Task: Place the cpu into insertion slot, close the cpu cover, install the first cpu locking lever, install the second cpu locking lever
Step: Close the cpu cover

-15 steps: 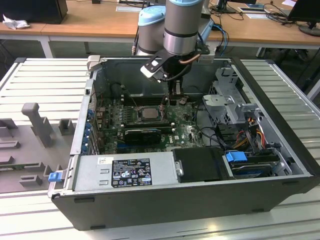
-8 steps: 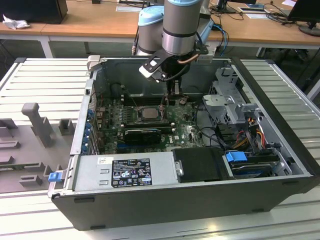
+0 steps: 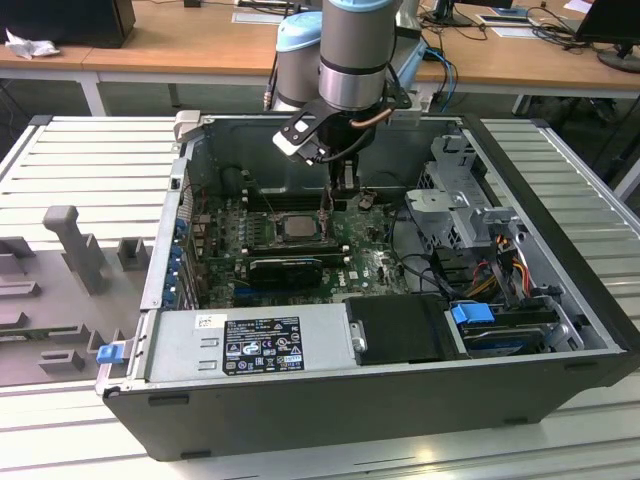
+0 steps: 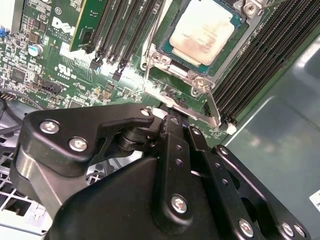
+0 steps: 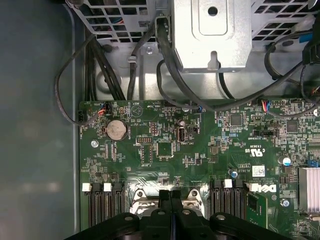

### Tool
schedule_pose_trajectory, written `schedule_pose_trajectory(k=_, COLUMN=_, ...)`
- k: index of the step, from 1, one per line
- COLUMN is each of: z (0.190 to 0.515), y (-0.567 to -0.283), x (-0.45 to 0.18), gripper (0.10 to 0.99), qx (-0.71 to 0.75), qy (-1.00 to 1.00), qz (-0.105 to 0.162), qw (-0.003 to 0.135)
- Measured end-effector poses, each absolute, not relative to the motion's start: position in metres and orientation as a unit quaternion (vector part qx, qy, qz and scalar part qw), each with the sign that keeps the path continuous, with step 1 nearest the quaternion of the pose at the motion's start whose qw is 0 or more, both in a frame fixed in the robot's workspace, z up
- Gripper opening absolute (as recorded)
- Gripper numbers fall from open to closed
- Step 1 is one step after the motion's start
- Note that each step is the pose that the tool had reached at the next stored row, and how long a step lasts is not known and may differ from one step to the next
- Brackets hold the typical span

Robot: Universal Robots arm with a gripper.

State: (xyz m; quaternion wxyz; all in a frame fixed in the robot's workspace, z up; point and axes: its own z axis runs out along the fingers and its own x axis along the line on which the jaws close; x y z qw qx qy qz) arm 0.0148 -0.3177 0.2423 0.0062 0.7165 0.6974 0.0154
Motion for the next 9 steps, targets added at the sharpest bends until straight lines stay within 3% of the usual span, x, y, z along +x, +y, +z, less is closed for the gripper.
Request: schedule_pose_trajectory(k=9, z=0.2423, y=-0.3177, x=0.0107, gripper=0.106, qx=0.716, qy=0.697, qz=0.015, qw=0.006)
